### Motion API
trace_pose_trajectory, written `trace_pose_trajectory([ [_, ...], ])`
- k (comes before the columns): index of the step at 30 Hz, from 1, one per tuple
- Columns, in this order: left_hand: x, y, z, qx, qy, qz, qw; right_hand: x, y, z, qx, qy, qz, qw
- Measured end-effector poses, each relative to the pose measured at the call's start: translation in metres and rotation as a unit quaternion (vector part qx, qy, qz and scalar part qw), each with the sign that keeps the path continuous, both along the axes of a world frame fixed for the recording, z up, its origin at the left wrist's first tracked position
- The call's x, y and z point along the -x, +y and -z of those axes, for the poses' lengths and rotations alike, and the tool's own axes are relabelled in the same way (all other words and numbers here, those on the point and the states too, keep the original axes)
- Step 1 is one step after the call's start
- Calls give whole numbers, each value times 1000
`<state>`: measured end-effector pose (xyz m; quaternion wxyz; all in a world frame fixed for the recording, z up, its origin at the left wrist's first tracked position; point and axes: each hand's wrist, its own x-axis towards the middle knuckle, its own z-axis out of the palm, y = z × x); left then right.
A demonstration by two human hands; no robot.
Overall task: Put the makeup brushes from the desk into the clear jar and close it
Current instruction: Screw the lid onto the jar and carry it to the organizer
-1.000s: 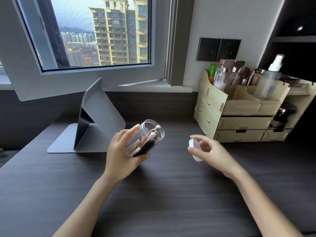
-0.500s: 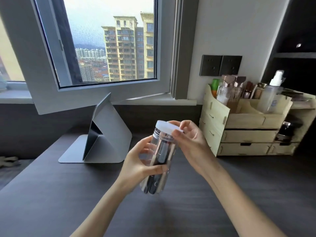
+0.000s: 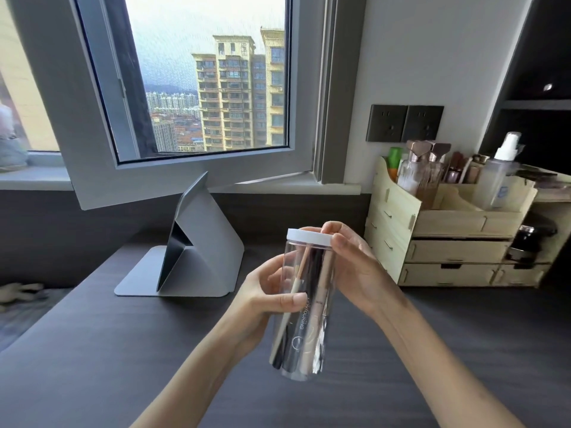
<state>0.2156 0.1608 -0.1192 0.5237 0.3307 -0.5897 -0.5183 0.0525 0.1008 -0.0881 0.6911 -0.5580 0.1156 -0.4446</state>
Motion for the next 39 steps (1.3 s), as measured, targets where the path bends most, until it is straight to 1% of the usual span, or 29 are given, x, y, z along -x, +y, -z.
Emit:
trace_pose_trajectory([
  [1, 2, 1, 0, 7, -3, -22, 1000, 0, 3, -3, 11, 15, 29, 999],
  [2, 3, 1, 1, 19, -15, -59, 998, -1, 8, -6, 39, 50, 80, 995],
  [3, 5, 1, 2, 36, -39, -105, 993, -1, 12, -8, 85, 112, 151, 978],
  [4, 6, 0, 4, 55, -71, -152, 984, -2, 16, -10, 144, 191, 231, 943],
  [5, 6, -1, 6, 73, -102, -195, 973, -2, 20, -12, 206, 268, 300, 892],
  [6, 6, -2, 8, 87, -125, -226, 962, -1, 21, -14, 256, 322, 341, 845],
  [7, 4, -4, 9, 95, -139, -243, 955, 2, 22, -16, 280, 350, 348, 823],
  [8, 3, -5, 10, 99, -147, -250, 952, 5, 22, -20, 280, 358, 327, 829],
  [10, 1, -6, 10, 106, -161, -252, 948, 13, 21, -28, 255, 361, 232, 866],
  [11, 1, -6, 11, 109, -170, -253, 946, 16, 19, -30, 240, 371, 183, 878],
  [12, 1, -6, 11, 112, -177, -255, 944, 18, 18, -32, 233, 382, 153, 881],
  [13, 1, -6, 12, 113, -180, -258, 942, 19, 17, -32, 245, 392, 154, 873],
  [14, 1, -6, 13, 113, -179, -262, 942, 20, 17, -31, 268, 400, 191, 855],
  [16, 0, -6, 15, 114, -174, -269, 941, 20, 17, -33, 304, 401, 313, 805],
  [17, 0, -7, 16, 115, -174, -271, 940, 19, 18, -34, 317, 400, 360, 781],
  [18, 0, -7, 16, 116, -175, -271, 939, 19, 19, -36, 332, 402, 379, 765],
  [19, 0, -7, 16, 117, -177, -268, 940, 18, 19, -36, 342, 411, 361, 764],
  [22, 2, -8, 15, 119, -179, -252, 944, 14, 18, -36, 304, 422, 181, 835],
  [23, 2, -8, 15, 123, -180, -249, 944, 12, 17, -35, 297, 422, 147, 844],
  [24, 3, -8, 15, 127, -179, -248, 944, 11, 17, -33, 299, 420, 144, 844],
  [25, 4, -8, 14, 132, -177, -249, 943, 9, 17, -30, 303, 412, 162, 844],
  [28, 12, -9, 10, 147, -164, -263, 939, 2, 19, -25, 328, 377, 242, 832],
  [32, 31, -10, 4, 191, -160, -272, 929, 6, 22, -25, 289, 323, 293, 852],
  [34, 40, -16, 1, 194, -149, -275, 930, 13, 22, -23, 272, 296, 325, 856],
  [35, 44, -20, 0, 189, -141, -276, 932, 18, 21, -22, 252, 275, 332, 866],
  [36, 48, -27, -3, 180, -125, -270, 938, 25, 20, -20, 221, 242, 330, 885],
  [37, 51, -32, -7, 163, -105, -257, 947, 32, 19, -16, 179, 203, 322, 907],
  [38, 55, -38, -12, 145, -79, -237, 957, 44, 17, -13, 143, 171, 318, 921],
  [39, 60, -45, -17, 129, -56, -212, 967, 56, 15, -10, 124, 165, 317, 926],
])
